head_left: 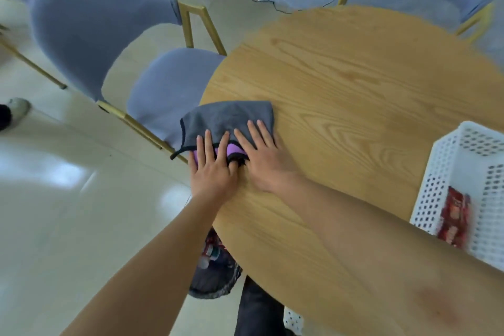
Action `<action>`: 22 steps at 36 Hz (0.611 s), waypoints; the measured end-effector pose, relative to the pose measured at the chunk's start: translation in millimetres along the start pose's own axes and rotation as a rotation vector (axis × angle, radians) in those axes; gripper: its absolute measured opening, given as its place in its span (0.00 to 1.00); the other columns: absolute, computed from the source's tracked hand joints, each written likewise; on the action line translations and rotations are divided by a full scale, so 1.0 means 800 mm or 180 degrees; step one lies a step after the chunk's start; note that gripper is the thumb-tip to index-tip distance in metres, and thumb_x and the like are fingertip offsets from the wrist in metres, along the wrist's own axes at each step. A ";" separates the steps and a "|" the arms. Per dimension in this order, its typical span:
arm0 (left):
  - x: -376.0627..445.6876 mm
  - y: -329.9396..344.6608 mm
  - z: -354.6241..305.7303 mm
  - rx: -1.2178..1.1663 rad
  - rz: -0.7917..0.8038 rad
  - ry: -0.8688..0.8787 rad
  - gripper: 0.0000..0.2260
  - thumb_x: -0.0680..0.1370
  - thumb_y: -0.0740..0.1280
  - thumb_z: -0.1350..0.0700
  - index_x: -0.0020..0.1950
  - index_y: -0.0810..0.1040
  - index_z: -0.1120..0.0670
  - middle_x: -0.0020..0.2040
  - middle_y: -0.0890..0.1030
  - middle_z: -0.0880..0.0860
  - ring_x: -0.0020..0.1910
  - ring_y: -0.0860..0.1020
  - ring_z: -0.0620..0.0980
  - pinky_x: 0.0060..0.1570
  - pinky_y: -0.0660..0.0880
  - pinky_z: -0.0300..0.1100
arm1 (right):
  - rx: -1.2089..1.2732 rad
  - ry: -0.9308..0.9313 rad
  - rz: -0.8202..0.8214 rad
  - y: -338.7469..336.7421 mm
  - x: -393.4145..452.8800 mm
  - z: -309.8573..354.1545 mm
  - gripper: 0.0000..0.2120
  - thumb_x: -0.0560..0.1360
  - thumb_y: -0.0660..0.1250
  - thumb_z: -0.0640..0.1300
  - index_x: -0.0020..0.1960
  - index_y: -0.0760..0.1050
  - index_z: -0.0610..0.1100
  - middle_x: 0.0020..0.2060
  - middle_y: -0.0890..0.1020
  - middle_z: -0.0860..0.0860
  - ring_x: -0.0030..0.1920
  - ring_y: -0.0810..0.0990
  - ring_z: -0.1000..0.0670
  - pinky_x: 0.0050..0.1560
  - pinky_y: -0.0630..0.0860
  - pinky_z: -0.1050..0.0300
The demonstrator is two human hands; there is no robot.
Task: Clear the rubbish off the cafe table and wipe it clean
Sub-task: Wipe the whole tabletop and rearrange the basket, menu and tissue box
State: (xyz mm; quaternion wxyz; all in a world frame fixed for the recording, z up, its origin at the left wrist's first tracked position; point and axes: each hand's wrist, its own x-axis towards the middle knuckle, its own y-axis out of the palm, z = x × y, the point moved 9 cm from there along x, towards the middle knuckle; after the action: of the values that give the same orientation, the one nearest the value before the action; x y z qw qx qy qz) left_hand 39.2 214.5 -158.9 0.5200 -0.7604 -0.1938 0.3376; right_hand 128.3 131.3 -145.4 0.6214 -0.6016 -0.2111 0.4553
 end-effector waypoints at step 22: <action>-0.393 0.145 -0.050 0.0482 0.0652 0.1276 0.31 0.80 0.56 0.39 0.82 0.58 0.47 0.82 0.57 0.60 0.81 0.54 0.61 0.75 0.50 0.55 | 0.0208 0.0790 0.0043 0.133 -0.447 0.008 0.43 0.71 0.72 0.53 0.81 0.56 0.50 0.79 0.58 0.43 0.79 0.56 0.41 0.73 0.58 0.41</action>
State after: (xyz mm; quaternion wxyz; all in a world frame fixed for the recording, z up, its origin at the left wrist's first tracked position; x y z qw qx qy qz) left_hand -158.2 -59.2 -158.3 0.5666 -0.7867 0.0174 0.2444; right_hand -87.7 -173.4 -142.5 0.6590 -0.6342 -0.1135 0.3882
